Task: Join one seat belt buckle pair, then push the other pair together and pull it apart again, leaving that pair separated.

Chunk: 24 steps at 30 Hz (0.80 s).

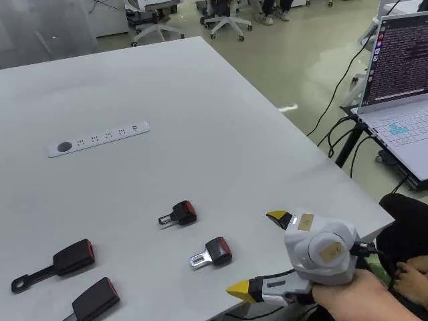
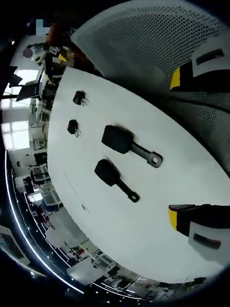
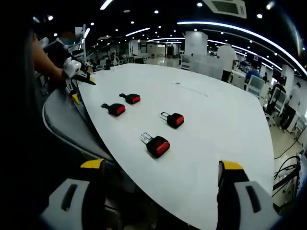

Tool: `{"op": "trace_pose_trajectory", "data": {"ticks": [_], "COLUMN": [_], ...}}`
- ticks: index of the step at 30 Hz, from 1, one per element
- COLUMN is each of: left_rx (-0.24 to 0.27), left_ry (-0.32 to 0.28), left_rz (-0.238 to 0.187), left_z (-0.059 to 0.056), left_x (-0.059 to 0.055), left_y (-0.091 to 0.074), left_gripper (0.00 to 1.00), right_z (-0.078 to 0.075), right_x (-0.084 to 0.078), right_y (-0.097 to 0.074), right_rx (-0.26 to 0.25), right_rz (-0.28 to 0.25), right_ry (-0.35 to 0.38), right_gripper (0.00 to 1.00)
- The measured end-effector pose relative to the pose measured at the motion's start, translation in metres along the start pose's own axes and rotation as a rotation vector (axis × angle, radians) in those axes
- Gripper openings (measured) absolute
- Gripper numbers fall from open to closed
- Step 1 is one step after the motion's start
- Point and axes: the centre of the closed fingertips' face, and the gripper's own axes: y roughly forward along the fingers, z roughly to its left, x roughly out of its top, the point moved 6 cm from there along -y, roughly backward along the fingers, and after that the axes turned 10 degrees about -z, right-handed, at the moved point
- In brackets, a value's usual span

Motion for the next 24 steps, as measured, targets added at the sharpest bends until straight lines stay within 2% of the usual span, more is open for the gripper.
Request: {"op": "trace_pose_trajectory", "data": {"ticks": [1, 2, 6, 8, 11, 13, 14, 16, 17, 19, 21, 24], "left_rx": [0.015, 0.027, 0.039, 0.044, 0.045, 0.025, 0.024, 0.038, 0.035, -0.024, -0.058, -0.064], "left_ry": [0.006, 0.017, 0.064, 0.082, 0.095, 0.147, 0.175, 0.152, 0.147, 0.196, 0.231, 0.233], "left_rz": [-0.011, -0.018, -0.054, -0.057, -0.075, -0.075, -0.090, -0.107, -0.102, -0.091, -0.132, -0.128], "left_z": [0.002, 0.003, 0.008, 0.013, 0.021, 0.025, 0.026, 0.025, 0.023, 0.013, 0.005, 0.007], "left_x": [0.000, 0.000, 0.002, 0.003, 0.003, 0.003, 0.003, -0.002, -0.003, -0.001, 0.004, 0.001], "left_y": [0.002, 0.003, 0.008, 0.007, 0.008, 0.007, 0.007, 0.008, 0.010, 0.013, 0.015, 0.013], "left_gripper": [1.00, 1.00, 1.00, 1.00, 0.99, 0.98, 0.97, 0.96, 0.96, 0.94, 0.93, 0.92], "right_z": [0.000, 0.001, 0.002, 0.004, 0.007, 0.010, 0.011, 0.015, 0.018, 0.023, 0.028, 0.033], "right_x": [0.001, 0.000, 0.000, 0.003, 0.008, 0.010, 0.012, 0.017, 0.020, 0.025, 0.029, 0.030], "right_y": [-0.002, -0.002, -0.004, -0.005, -0.001, 0.004, 0.006, 0.009, 0.012, 0.017, 0.023, 0.035], "right_rx": [0.009, 0.015, 0.047, 0.060, 0.069, 0.063, 0.062, 0.061, 0.061, 0.057, 0.056, 0.060], "right_rz": [-0.003, -0.011, -0.001, -0.001, -0.002, 0.011, 0.013, 0.010, 0.009, -0.001, 0.001, 0.003], "right_ry": [-0.023, -0.016, -0.006, -0.019, 0.015, 0.026, 0.025, 0.018, 0.013, -0.003, -0.006, -0.037], "right_gripper": [1.00, 1.00, 1.00, 1.00, 1.00, 1.00, 1.00, 1.00, 1.00, 1.00, 1.00, 1.00]}}
